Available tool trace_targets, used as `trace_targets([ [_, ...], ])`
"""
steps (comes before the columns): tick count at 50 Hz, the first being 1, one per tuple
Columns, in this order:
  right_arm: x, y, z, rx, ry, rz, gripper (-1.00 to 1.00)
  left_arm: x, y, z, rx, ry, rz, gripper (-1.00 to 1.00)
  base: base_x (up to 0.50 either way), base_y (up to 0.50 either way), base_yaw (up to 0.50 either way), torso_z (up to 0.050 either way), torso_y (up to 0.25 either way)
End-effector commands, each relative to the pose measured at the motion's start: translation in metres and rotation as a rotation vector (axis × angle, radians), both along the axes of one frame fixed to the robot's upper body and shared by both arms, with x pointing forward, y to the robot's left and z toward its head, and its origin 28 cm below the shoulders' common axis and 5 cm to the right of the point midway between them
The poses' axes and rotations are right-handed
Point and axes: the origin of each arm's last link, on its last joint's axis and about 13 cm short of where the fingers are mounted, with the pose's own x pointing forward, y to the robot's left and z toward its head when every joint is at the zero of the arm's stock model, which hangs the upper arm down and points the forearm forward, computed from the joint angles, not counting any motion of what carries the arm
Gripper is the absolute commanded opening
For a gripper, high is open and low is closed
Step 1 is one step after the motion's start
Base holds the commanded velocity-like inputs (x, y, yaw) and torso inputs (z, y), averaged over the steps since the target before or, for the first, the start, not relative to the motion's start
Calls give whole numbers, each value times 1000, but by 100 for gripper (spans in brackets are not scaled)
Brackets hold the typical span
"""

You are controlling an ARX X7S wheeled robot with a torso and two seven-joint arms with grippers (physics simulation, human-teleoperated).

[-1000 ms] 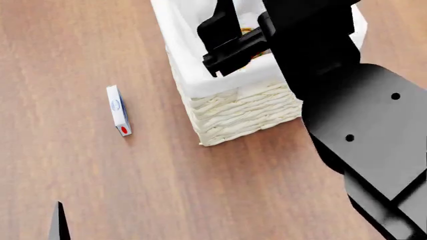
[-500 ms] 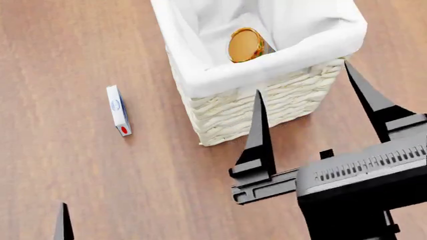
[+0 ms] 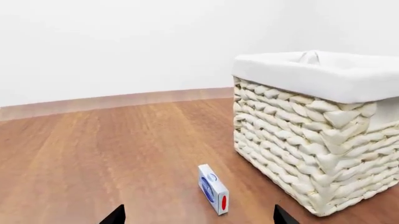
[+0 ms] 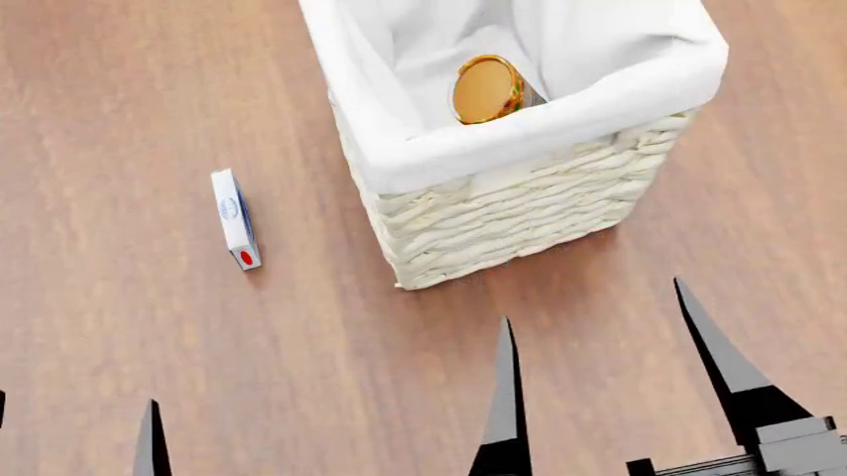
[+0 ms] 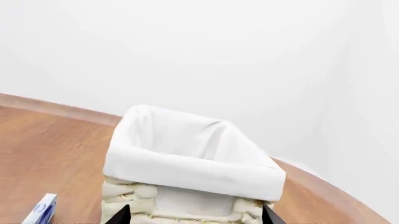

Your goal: Pick up the alphabet soup and the cream cheese box, and put them in the basket.

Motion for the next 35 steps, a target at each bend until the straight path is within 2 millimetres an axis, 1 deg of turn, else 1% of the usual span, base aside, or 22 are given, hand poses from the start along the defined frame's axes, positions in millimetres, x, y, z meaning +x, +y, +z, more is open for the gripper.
trace_targets([
  [1,-6,2,-10,21,-1,14,100,15,-1,-8,-28,53,-9,100,0,0,0,0,0],
  [5,-7,2,-9,19,-1,14,100,27,-3,-10,-49,82,-25,100,0,0,0,0,0],
  [6,-7,2,-8,20,-2,14,100,35,-5,-10,-46,90,-22,100,0,0,0,0,0],
  [9,-7,3,-9,18,-4,17,100,46,-6,-9,-53,99,-31,100,0,0,0,0,0],
  [10,-7,3,-8,19,-4,19,100,53,-7,-8,-58,111,-46,100,0,0,0,0,0],
  [13,-8,3,-9,19,-3,20,100,63,-8,-8,-66,117,-49,100,0,0,0,0,0],
  [15,-8,3,-10,19,0,19,100,71,-8,-6,-155,174,-109,100,0,0,0,0,0],
  [16,-10,3,-9,19,-1,19,100,78,-7,-5,-132,164,-87,100,0,0,0,0,0],
  [23,-10,3,-9,19,-1,16,100,91,-10,-4,-115,164,-87,100,0,0,0,0,0],
  [25,-10,3,-8,20,-2,17,100,91,-11,-2,-159,200,-131,100,0,0,0,0,0],
  [26,-11,3,-9,19,-3,16,100,93,-12,-1,-131,188,-114,100,0,0,0,0,0],
  [32,-11,2,-13,20,7,17,100,98,-14,7,-144,182,-143,100,0,0,0,0,0],
  [35,-10,2,-13,22,10,14,100,99,-15,8,-146,181,-147,100,0,0,0,0,0],
])
